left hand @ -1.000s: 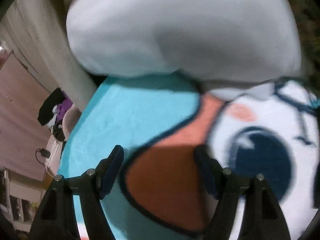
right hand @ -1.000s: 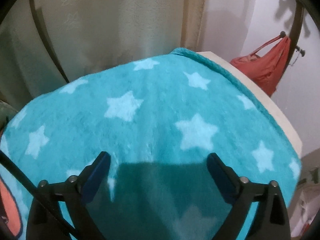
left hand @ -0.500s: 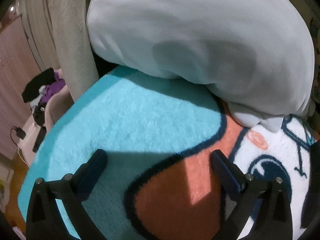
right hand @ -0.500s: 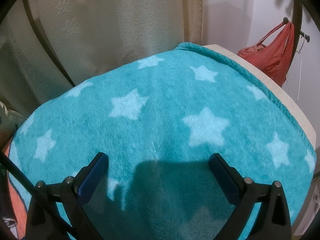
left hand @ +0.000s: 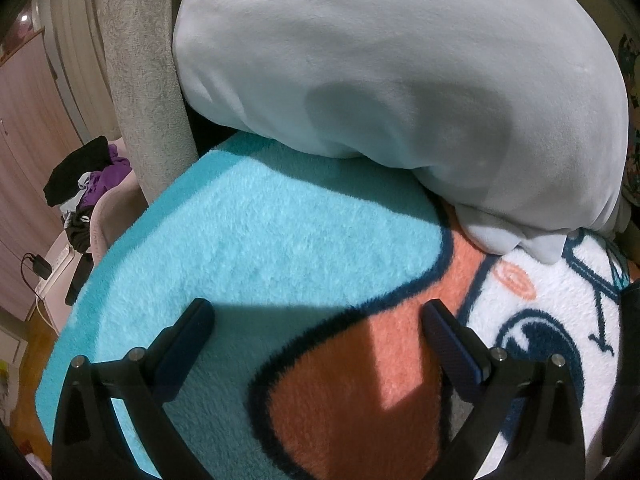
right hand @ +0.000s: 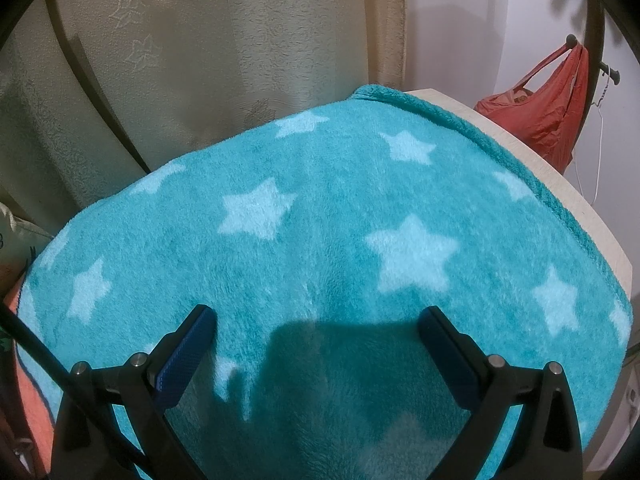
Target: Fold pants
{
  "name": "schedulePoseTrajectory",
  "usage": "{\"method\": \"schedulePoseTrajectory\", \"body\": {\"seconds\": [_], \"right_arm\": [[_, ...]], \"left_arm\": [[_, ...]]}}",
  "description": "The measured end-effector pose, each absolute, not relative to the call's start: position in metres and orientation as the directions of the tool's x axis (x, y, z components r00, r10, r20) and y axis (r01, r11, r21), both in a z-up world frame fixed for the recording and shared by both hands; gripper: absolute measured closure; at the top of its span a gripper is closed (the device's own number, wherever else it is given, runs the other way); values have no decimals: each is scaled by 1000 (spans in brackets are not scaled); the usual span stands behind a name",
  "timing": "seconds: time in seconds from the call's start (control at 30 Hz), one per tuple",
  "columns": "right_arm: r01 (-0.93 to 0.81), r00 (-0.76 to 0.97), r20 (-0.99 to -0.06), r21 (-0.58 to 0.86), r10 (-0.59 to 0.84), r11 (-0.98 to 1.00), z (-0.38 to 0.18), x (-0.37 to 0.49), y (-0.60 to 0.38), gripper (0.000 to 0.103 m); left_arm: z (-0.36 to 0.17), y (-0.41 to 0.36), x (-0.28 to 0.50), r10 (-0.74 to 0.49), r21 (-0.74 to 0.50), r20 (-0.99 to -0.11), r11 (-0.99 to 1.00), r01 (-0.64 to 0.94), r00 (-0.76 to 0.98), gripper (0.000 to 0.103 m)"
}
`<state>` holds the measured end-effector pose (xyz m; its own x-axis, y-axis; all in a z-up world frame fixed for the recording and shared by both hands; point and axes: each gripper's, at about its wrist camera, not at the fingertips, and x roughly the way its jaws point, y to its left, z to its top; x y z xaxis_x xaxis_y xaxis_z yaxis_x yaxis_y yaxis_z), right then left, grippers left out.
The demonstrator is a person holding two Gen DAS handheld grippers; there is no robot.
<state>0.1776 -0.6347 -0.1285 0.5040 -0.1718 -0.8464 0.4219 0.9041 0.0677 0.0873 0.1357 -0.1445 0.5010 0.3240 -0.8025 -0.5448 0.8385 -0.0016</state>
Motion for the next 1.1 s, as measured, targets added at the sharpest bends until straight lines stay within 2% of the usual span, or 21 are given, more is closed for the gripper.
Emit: {"method": "schedulePoseTrajectory", "body": {"seconds": [1.1], "right_arm": [[421,504,-847,68,-171,904,-129,179,-635,0]], "left_arm": [[-144,135,88,324,-1,-803,839,-545,500,0]]}}
